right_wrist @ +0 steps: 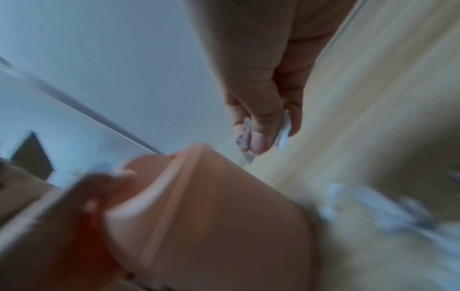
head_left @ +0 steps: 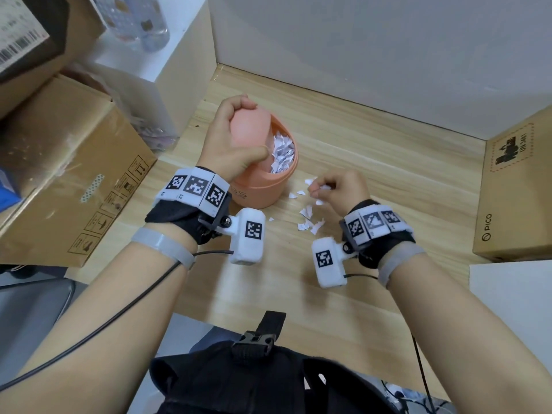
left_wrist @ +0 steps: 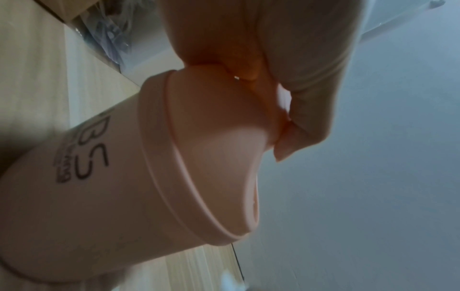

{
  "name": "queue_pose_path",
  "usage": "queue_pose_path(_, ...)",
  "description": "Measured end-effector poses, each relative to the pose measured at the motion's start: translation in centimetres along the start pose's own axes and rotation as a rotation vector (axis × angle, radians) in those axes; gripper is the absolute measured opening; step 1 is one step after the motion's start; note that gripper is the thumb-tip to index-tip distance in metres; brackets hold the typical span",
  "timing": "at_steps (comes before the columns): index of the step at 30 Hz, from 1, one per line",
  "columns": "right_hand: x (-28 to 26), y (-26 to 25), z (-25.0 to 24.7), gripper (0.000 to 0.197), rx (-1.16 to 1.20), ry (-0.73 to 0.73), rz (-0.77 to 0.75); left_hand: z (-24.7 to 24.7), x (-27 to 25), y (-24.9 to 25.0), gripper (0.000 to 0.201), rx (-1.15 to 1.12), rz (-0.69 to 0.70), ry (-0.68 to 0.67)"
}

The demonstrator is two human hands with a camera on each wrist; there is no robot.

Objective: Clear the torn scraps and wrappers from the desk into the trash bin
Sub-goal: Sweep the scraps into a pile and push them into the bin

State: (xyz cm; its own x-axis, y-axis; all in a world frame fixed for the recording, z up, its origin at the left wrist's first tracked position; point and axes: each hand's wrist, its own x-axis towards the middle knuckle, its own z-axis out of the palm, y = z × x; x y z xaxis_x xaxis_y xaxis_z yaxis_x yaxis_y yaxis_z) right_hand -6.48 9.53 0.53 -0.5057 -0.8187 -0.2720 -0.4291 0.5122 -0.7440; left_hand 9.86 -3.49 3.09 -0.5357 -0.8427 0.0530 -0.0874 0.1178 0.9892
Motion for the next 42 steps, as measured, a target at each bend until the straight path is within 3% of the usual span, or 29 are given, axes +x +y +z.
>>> queue_pose_path(4, 1.3, -4.6, -1.9, 0.015, 0.088, 0.016, -0.143, 0.6, 0.0, -0.2, 0.059, 0.032, -0.011, -0.026)
queue_pose_path(8, 2.2, -7.9, -1.2, 0.012, -0.06, -0.064, -0.213, 0.5, 0.0, -0.5, 0.06, 0.02, -0.015, -0.013)
queue_pose_path(12, 2.8, -8.9, -0.6, 0.019, -0.215, -0.18, -0.212, 0.5, 0.1, -0.6, 0.061, -0.01, -0.021, -0.015)
queue_pose_path(17, 2.3, -9.1, -1.6, 0.019, -0.181, -0.157, -0.211, 0.5, 0.2, -0.7, 0.06, 0.009, -0.022, -0.011)
queue_pose_path(21, 2.0, -7.0, -2.9, 0.018, -0.077, -0.05, -0.17, 0.4, 0.2, -0.6, 0.061, 0.031, -0.027, -0.018)
queue_pose_path(24, 1.5, -3.0, -2.7, 0.021, -0.044, -0.023, -0.037, 0.4, 0.1, -0.5, 0.06, 0.032, -0.019, -0.018)
queue_pose_path(29, -1.1, 5.4, -0.5, 0.013, -0.299, -0.161, 0.269, 0.4, 0.0, -0.4, 0.06, 0.042, -0.012, -0.021)
queue_pose_path(31, -1.8, 7.5, 0.3, 0.011, -0.392, -0.243, 0.325, 0.4, 0.0, -0.5, 0.059, 0.049, -0.015, -0.017)
queue_pose_path(38, -0.9, 7.5, 3.8, 0.008, -0.176, -0.066, 0.186, 0.3, 0.0, -0.6, 0.058, 0.082, -0.025, -0.008)
queue_pose_path(40, -0.5, 7.2, 4.2, 0.015, -0.078, -0.006, 0.148, 0.3, 0.1, -0.6, 0.059, 0.083, -0.03, -0.007)
queue_pose_path(42, -0.1, 7.2, 4.0, 0.034, -0.053, 0.026, 0.083, 0.3, 0.1, -0.6, 0.059, 0.073, -0.034, -0.015)
